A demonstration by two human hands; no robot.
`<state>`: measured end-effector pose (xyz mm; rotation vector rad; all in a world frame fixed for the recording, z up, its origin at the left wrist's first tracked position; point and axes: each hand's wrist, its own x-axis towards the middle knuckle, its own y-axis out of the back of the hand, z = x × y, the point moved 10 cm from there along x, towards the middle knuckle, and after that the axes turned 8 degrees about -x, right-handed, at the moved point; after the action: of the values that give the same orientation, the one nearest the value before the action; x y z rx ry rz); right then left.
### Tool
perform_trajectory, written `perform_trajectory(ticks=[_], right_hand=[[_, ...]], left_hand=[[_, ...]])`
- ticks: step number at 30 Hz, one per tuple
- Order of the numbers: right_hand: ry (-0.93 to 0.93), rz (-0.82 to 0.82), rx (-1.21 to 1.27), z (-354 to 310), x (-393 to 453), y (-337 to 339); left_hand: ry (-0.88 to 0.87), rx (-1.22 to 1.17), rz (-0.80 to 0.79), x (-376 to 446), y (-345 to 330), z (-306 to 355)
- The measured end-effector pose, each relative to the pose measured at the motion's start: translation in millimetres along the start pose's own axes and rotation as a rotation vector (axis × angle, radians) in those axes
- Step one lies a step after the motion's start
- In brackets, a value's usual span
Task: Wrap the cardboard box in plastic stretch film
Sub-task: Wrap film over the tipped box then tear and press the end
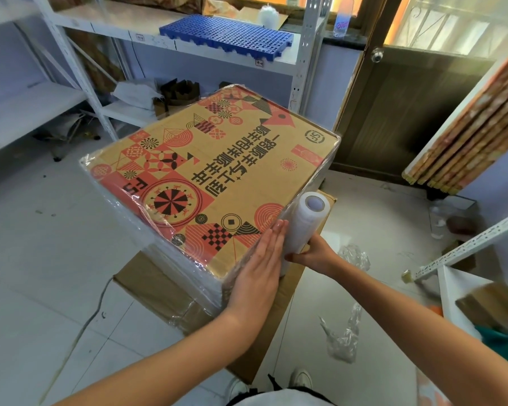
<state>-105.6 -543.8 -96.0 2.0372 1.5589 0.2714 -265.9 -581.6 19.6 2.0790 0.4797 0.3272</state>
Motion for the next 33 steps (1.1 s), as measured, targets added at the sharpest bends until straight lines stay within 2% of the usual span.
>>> perform_trajectory(ticks=[8, 14, 20, 25, 30, 33], right_hand=[[0.024, 0.013, 0.008, -10, 4, 2], [0.111, 0.040, -0.008, -32, 5, 5], [0.157, 0.028, 0.038, -41, 6, 2], [0.203, 0.051, 0.059, -51, 9, 9], [0.213, 0.064, 0.099, -54, 13, 14], [0.208, 0.040, 0.084, -54, 16, 16]], left_hand=[[0.277, -0.098, 0.168, 3, 35, -43], [0.380, -0.200, 0.300, 7, 43, -64], [0.482, -0.320, 0.271, 5, 35, -89], [0.542, -0.341, 0.323, 1, 35, -109], [0.586, -0.408, 0.220, 6, 28, -121], [0.553, -0.388, 0.192, 5, 20, -114]])
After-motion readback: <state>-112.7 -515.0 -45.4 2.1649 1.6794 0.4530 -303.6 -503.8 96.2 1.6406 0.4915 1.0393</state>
